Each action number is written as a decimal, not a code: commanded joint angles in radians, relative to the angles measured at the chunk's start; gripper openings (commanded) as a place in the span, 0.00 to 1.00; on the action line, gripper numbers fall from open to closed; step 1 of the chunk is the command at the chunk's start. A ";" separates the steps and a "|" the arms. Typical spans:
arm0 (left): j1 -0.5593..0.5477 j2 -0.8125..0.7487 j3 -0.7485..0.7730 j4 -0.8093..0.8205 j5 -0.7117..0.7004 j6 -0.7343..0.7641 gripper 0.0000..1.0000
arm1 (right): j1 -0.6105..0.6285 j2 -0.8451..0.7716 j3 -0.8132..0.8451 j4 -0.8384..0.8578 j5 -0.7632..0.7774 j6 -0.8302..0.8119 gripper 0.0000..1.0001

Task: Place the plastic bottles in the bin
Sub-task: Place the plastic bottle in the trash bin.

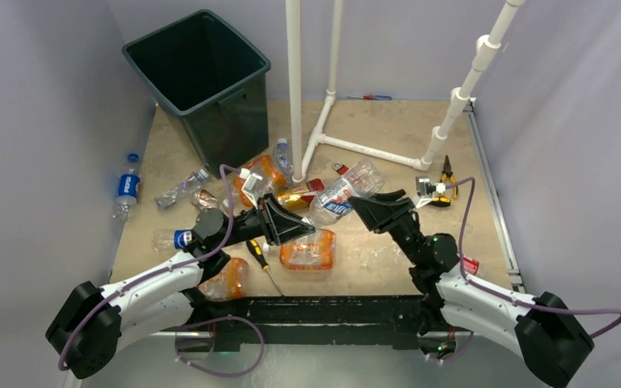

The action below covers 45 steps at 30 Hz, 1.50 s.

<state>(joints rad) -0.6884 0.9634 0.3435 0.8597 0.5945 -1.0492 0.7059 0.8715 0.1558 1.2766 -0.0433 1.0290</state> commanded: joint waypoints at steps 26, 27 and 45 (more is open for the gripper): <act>-0.027 -0.088 0.775 -1.439 -0.177 1.097 0.00 | 0.004 -0.316 0.839 -1.448 -0.029 -0.814 0.99; -0.032 -0.086 0.791 -1.456 -0.159 1.103 0.00 | 0.004 -0.290 0.862 -1.463 -0.046 -0.830 0.99; -0.036 -0.050 0.884 -1.570 0.059 0.956 0.00 | 0.004 0.056 1.135 -1.527 -0.415 -1.082 0.97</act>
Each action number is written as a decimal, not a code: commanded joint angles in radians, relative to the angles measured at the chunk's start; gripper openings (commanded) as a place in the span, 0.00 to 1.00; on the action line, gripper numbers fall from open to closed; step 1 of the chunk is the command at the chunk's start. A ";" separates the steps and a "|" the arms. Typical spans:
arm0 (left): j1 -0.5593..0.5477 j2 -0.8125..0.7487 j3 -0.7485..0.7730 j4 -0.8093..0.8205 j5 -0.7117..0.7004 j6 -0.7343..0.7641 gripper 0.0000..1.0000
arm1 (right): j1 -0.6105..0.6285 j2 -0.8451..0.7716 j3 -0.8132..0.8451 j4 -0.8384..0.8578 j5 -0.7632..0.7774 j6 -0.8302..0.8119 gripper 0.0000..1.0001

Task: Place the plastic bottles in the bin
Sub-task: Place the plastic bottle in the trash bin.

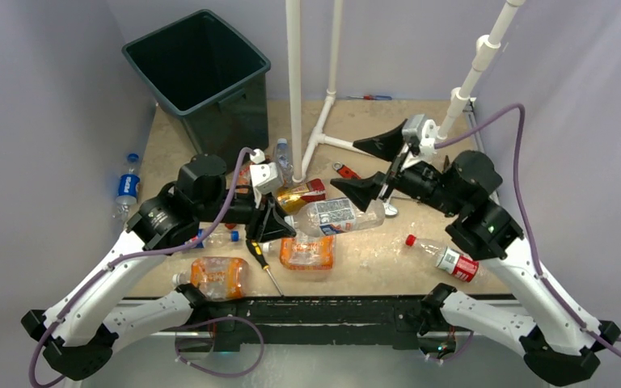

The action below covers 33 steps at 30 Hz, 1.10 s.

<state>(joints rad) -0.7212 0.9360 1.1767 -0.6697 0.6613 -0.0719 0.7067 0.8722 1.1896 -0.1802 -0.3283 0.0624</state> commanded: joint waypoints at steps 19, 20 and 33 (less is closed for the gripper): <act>-0.004 -0.080 0.131 0.049 -0.092 0.017 0.00 | 0.017 0.077 -0.031 -0.140 -0.363 -0.105 0.95; -0.003 -0.081 0.132 0.061 -0.091 0.013 0.00 | 0.017 0.076 -0.041 -0.133 -0.368 -0.103 0.95; -0.004 -0.113 0.080 0.234 -0.046 -0.019 0.00 | 0.030 0.095 -0.104 -0.047 -0.391 -0.071 0.93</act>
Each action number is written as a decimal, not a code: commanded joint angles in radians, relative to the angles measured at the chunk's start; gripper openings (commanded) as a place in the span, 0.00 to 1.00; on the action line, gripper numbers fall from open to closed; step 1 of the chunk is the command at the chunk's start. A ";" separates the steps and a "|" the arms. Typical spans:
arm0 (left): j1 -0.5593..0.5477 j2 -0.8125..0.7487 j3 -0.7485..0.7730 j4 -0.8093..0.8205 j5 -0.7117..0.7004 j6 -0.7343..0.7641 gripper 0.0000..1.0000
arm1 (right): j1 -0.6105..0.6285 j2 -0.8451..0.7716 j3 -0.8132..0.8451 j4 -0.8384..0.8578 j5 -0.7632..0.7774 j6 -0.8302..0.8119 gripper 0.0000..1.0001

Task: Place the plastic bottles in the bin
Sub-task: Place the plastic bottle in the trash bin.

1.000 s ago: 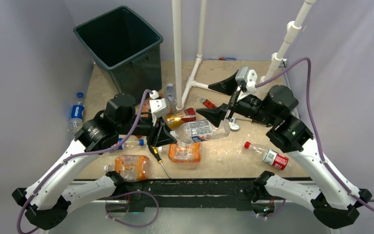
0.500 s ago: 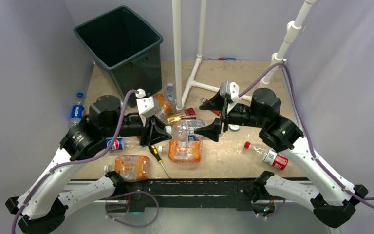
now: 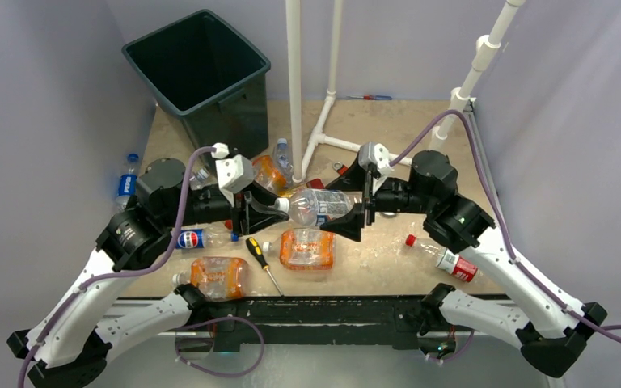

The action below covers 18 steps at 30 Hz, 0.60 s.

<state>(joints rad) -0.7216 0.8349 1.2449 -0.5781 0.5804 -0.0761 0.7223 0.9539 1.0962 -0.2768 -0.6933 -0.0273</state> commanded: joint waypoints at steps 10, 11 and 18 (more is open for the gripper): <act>-0.002 0.034 0.004 0.298 0.099 -0.055 0.00 | 0.051 -0.001 -0.072 0.215 -0.020 0.097 0.60; -0.003 0.036 0.004 0.305 0.099 -0.058 0.00 | 0.052 -0.005 -0.077 0.223 -0.016 0.100 0.56; -0.002 -0.002 -0.049 0.379 0.034 -0.096 0.21 | 0.051 -0.091 -0.154 0.363 0.043 0.150 0.34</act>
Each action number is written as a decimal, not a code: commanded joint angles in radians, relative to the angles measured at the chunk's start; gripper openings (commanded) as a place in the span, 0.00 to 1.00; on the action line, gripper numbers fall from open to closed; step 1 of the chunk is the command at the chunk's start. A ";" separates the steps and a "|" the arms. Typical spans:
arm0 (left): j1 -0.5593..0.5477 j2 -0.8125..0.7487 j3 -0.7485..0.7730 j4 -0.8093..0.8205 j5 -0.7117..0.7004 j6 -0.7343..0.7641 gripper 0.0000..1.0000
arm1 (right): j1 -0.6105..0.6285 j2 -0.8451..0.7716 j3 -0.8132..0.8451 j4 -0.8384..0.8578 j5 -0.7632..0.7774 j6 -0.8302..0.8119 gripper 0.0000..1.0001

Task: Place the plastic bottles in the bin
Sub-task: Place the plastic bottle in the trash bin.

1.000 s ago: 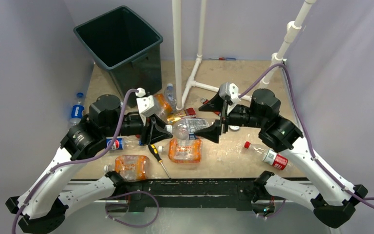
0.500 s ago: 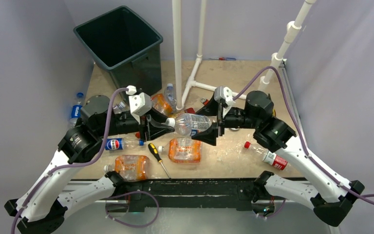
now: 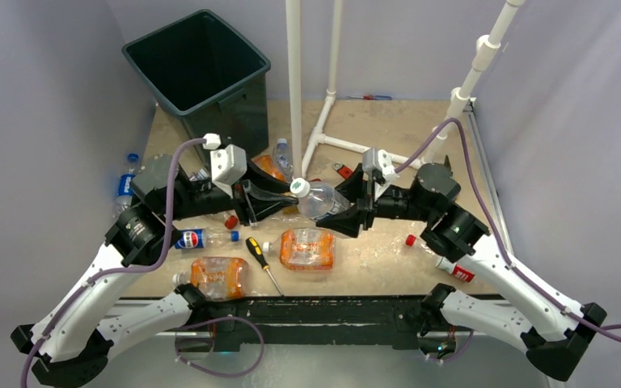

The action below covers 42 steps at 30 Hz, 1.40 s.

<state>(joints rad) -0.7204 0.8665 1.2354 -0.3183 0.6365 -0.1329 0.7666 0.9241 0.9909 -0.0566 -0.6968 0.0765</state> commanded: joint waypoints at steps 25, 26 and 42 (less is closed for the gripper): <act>-0.004 0.061 -0.236 0.739 -0.278 -0.403 0.89 | 0.007 -0.093 -0.488 1.075 0.321 0.532 0.31; -0.004 0.075 -0.224 0.739 -0.269 -0.402 0.89 | 0.008 -0.082 -0.485 1.081 0.317 0.535 0.31; -0.004 0.163 -0.154 0.794 -0.162 -0.417 0.86 | 0.010 -0.001 -0.444 1.065 0.290 0.539 0.30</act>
<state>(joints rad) -0.7223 0.9955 1.0382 0.4286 0.4065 -0.5198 0.7723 0.9108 0.4934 0.9760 -0.3878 0.6132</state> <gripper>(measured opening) 0.877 0.555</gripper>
